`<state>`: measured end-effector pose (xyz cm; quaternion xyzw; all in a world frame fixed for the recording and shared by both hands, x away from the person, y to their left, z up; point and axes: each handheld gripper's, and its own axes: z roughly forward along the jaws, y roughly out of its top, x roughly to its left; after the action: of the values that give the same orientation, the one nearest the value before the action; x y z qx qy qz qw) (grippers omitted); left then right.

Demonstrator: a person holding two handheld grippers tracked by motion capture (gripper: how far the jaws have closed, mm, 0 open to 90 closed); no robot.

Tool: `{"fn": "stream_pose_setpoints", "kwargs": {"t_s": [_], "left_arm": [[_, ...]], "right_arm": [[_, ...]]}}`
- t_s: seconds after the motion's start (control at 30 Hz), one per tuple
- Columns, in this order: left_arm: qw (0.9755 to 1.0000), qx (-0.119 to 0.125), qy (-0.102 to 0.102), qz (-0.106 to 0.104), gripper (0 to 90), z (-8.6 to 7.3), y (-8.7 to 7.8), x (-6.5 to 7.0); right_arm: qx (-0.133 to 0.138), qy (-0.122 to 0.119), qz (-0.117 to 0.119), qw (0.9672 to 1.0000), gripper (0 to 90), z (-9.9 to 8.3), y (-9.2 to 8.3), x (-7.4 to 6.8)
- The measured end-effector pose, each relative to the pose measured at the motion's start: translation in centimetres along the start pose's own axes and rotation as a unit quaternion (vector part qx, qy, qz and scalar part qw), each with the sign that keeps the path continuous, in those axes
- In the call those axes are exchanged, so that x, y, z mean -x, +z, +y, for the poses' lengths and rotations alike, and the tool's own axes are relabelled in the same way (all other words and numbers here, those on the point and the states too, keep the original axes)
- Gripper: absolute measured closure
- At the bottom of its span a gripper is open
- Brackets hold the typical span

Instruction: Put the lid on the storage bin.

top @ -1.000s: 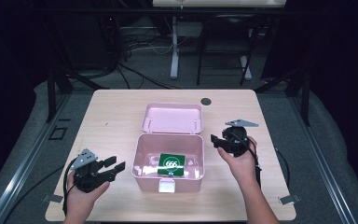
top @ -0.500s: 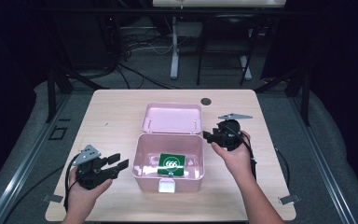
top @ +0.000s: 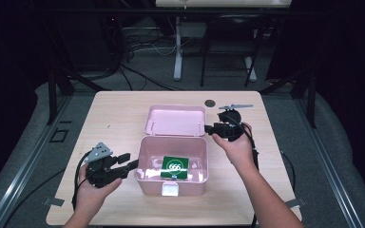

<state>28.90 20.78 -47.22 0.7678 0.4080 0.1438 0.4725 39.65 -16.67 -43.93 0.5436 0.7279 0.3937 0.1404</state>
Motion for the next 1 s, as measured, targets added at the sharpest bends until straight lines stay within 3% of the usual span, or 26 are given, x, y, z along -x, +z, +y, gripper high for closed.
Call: {"fn": "stream_pose_setpoints", "kwargs": {"t_s": [0.23,0.4,0.67,1.0], "left_arm": [[0.9999,-0.010,0.005,-0.004,63.9,0.1,0.5,0.1],[0.9997,-0.021,0.011,-0.007,68.3,0.0,0.9,0.4],[0.9995,-0.027,0.016,0.001,73.0,-0.2,1.2,0.4],[0.9995,-0.026,0.018,0.003,75.1,-0.3,1.3,0.4]], "right_arm": [[-0.010,0.008,-0.002,0.9999,60.9,0.9,0.6,0.2],[-0.028,0.031,-0.004,0.9991,65.3,1.6,1.7,0.9],[-0.037,0.048,-0.011,0.9981,69.3,2.4,3.0,1.1],[-0.065,0.051,-0.038,0.9959,70.2,3.4,5.5,1.1]]}}
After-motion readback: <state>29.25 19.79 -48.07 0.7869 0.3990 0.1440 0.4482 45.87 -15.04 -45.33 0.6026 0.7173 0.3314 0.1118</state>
